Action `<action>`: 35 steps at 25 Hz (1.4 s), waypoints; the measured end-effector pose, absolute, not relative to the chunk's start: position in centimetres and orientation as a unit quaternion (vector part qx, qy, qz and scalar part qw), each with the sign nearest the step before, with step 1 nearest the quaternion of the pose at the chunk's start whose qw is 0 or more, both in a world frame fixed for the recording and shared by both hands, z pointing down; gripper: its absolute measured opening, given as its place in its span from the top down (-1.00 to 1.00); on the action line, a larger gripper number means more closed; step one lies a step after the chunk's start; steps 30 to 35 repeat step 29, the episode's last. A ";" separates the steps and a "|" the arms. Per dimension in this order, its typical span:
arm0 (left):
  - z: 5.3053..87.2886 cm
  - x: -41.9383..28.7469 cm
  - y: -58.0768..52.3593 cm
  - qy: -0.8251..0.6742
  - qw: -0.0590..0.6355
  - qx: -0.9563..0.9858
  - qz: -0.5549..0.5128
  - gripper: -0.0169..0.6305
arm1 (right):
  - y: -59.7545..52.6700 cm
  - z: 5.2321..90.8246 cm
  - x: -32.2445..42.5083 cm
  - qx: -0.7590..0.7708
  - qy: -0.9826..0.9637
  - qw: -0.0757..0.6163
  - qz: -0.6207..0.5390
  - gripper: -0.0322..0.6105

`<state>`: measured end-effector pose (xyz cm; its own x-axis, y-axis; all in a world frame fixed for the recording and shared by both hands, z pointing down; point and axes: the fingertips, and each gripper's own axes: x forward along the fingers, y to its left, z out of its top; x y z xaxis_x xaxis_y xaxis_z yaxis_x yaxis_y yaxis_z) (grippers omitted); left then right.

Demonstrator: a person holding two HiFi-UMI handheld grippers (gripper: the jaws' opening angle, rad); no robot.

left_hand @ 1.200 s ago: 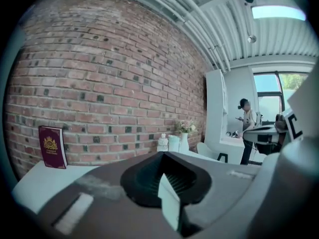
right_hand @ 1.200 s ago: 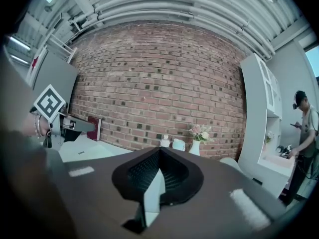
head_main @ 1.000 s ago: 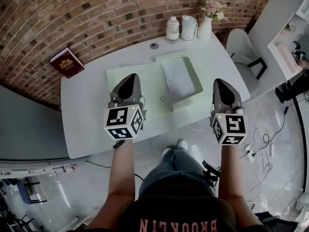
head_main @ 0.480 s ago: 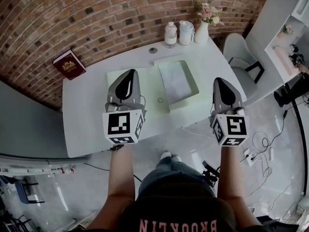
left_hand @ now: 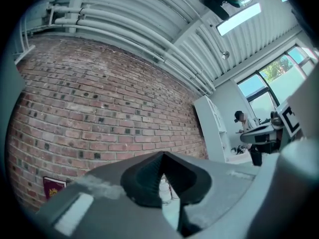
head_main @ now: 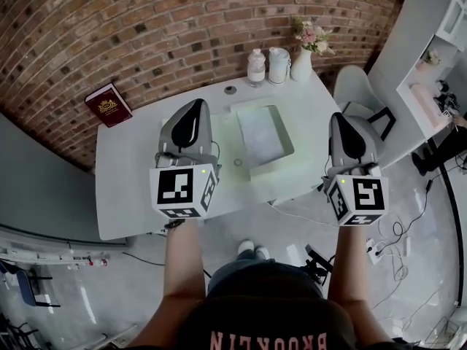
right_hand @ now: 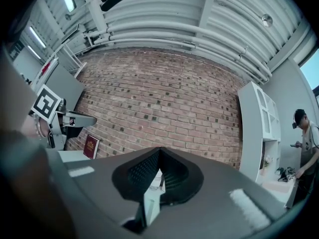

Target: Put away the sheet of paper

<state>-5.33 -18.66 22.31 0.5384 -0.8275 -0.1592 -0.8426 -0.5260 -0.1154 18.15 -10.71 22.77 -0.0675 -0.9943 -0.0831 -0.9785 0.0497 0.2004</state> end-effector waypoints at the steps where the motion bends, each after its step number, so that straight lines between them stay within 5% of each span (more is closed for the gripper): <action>1: 21.9 -5.1 -18.6 0.478 0.094 -0.873 0.041 0.96 | -10.7 22.3 18.2 0.682 -0.723 0.037 -0.105 0.90; 35: 20.5 -2.9 -17.1 0.457 0.104 -0.883 0.030 0.96 | -9.9 20.9 19.0 0.684 -0.720 0.031 -0.111 0.90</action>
